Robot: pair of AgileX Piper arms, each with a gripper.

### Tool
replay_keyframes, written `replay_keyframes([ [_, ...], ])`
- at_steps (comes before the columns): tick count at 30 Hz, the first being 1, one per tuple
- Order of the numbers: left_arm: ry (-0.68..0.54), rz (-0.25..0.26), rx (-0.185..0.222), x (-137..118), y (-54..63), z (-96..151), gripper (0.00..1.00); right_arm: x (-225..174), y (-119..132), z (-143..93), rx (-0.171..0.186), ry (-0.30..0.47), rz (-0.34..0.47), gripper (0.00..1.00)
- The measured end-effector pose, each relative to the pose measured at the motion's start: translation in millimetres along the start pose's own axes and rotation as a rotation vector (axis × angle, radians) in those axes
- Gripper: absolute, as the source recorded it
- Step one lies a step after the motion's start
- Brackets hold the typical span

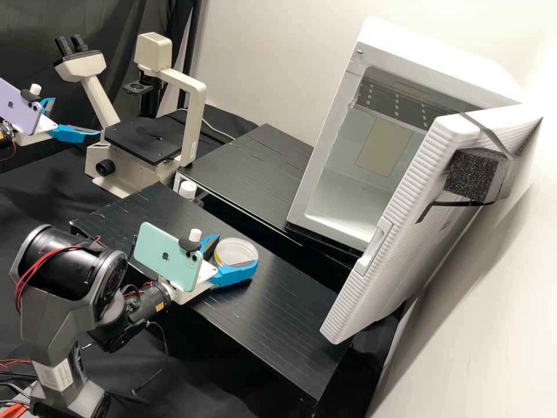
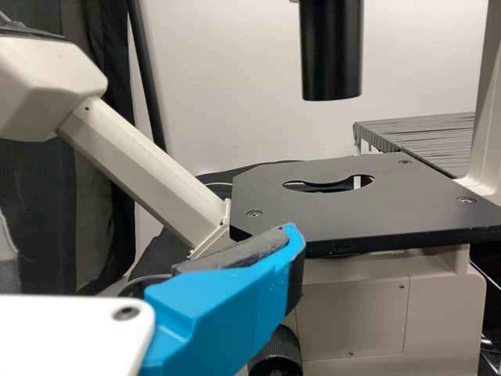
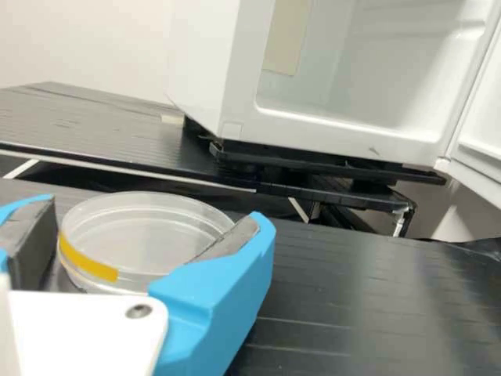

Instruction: Move the petri dish to the bench.

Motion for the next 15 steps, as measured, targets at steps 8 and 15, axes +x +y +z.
replay_keyframes([
  [8, 0.0, 0.0, 0.0, 0.0, 0.0, 0.0, 1.0, -7.7, 4.6, -3.3, -0.031, 0.0, 0.026, 1.0],
  [15, 0.0, 0.0, 0.0, 0.0, 0.0, 0.0, 1.0, -20.0, 18.7, -0.2, -0.003, -0.04, 0.095, 1.0],
])
